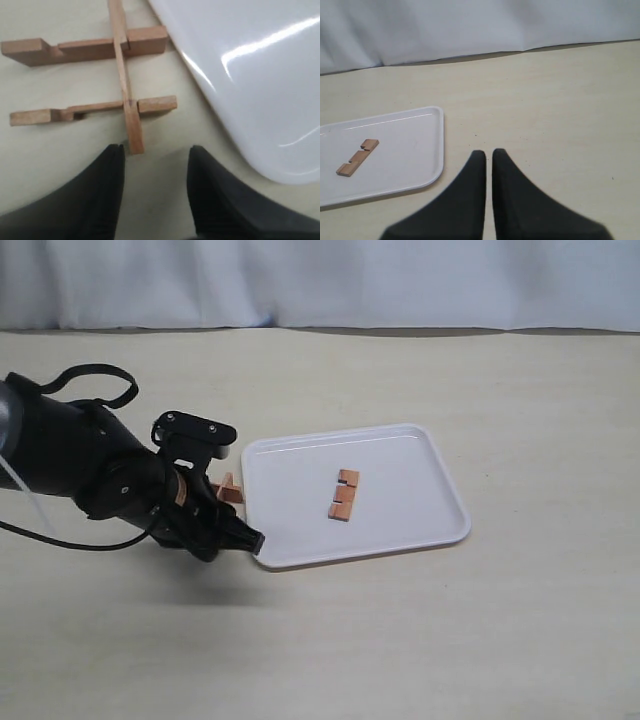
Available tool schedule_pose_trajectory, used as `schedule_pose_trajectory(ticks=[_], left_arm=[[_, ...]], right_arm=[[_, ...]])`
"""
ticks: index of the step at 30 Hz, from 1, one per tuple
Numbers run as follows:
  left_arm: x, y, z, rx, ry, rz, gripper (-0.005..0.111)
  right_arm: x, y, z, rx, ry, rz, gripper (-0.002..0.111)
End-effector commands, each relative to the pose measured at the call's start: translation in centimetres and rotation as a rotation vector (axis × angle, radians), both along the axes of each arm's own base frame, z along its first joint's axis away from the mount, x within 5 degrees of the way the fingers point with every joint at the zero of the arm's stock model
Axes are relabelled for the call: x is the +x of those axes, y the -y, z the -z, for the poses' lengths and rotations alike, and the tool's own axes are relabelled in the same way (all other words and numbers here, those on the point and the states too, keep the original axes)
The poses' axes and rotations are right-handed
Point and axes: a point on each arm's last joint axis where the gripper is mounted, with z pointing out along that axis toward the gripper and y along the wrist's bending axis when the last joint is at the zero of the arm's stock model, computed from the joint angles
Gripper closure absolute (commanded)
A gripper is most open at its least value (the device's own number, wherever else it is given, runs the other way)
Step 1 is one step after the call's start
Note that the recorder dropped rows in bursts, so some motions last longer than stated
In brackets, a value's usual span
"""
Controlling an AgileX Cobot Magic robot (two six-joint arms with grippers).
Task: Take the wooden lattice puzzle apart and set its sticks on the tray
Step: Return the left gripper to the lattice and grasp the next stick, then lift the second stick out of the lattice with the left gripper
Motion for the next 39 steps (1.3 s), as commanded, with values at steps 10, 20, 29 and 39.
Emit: schedule_pose_trajectory(ticks=[10,20,29,39], left_arm=[[1.0,-1.2,0.0,-0.033,0.017,-0.074,0.068],[1.1,-1.1,-0.1,-0.043,0.030,-0.070,0.085],[1.1,-1.1,-0.1,-0.042,0.031,-0.065,0.095],[1.1,-1.2,-1.2,-0.048,0.052,-0.060,0.107]], right_arm=[[0.0,0.0,0.0,-0.011,0.001,-0.002,0.104],[0.0,0.0,0.0,-0.011,0.001,-0.002,0.104],[0.0,0.0,0.0,-0.011,0.001,-0.002,0.104],[0.0,0.0,0.0,-0.011,0.001,-0.002,0.104]])
